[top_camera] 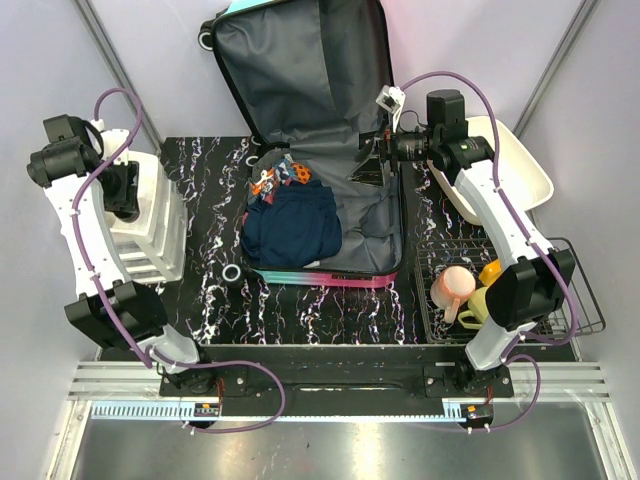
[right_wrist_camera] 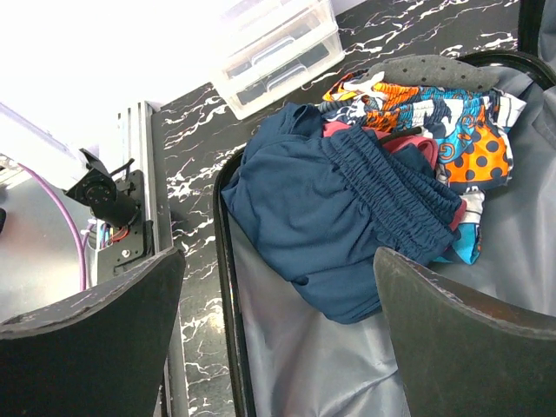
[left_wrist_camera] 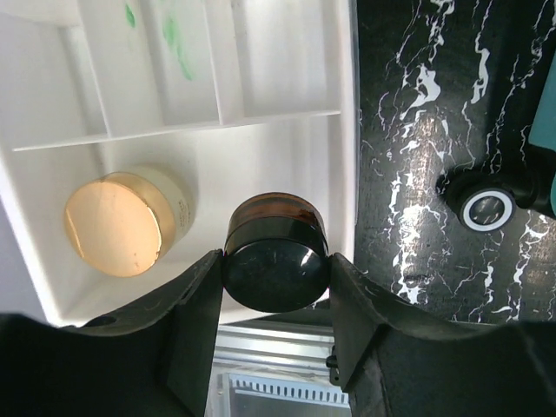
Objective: Open, take out, and arrange the luggage
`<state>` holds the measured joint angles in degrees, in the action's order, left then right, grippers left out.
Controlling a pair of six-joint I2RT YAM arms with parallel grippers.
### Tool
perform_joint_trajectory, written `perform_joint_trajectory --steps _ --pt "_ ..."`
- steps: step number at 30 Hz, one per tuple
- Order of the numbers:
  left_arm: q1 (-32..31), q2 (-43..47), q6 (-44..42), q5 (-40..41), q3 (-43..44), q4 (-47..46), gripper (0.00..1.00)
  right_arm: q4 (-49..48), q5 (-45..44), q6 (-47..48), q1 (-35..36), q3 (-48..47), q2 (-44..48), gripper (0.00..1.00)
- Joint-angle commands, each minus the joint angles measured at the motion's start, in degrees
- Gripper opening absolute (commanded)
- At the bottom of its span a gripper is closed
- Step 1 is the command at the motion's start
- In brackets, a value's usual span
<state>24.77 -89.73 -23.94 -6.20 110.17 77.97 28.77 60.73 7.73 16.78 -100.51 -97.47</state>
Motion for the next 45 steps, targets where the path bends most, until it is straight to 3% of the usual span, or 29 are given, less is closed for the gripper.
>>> perform_joint_trajectory --steps 1,7,9,10,11,14,19,21,25,30,35,38,43,45 --pt "1.2 -1.1 -1.0 -0.4 -1.0 0.0 0.08 0.4 0.6 -0.9 0.2 -1.4 0.2 1.00" --pt "2.6 -3.3 -2.9 1.7 -0.7 -0.7 0.09 0.4 -0.2 -0.5 0.2 -0.1 0.8 1.00" --pt "2.8 -3.8 -3.4 1.9 -1.1 -0.7 0.15 0.5 -0.3 -0.5 0.2 0.3 0.9 1.00" --pt "3.0 -4.2 -3.7 2.2 -1.2 -0.8 0.20 0.6 -0.5 -0.4 0.2 0.5 0.8 1.00" --pt "3.0 -4.3 -3.8 2.2 -1.1 -0.7 0.37 0.6 -0.7 -0.3 0.3 0.8 0.9 1.00" --pt "3.1 -4.0 -5.1 2.3 -0.4 -0.7 0.62 1.3 -1.2 0.6 0.2 1.2 0.8 1.00" --pt "3.1 -3.7 -6.8 1.2 4.7 0.9 0.77 3.7 -3.8 3.8 0.2 2.2 0.3 0.99" --pt "3.0 -3.5 -7.3 0.8 6.6 2.1 0.94 4.9 -6.5 4.5 0.2 2.5 -0.3 0.99" --pt "2.4 -2.3 -9.7 -5.5 13.9 5.0 0.95 6.1 -9.7 4.8 0.4 4.1 -1.6 0.96" --pt "-0.9 4.1 -12.7 -16.2 15.6 4.1 0.95 5.8 -12.9 7.3 2.6 8.0 -1.3 0.92" --pt "-10.0 11.4 -11.0 -29.1 1.4 -0.2 0.88 2.3 -16.7 8.6 7.0 13.3 -1.1 0.87" --pt "-17.1 17.0 -4.7 -37.2 -12.2 -12.2 0.81 0.4 -18.2 8.4 9.0 16.0 -2.5 0.81" --pt "-29.7 21.6 -1.5 -37.4 -29.9 -23.6 0.73 -0.5 -19.2 4.7 9.1 19.1 -4.7 0.66" --pt "-34.6 22.2 -0.5 -36.1 -33.2 -29.5 0.70 -2.9 -19.0 2.3 9.1 21.0 -5.1 0.66"
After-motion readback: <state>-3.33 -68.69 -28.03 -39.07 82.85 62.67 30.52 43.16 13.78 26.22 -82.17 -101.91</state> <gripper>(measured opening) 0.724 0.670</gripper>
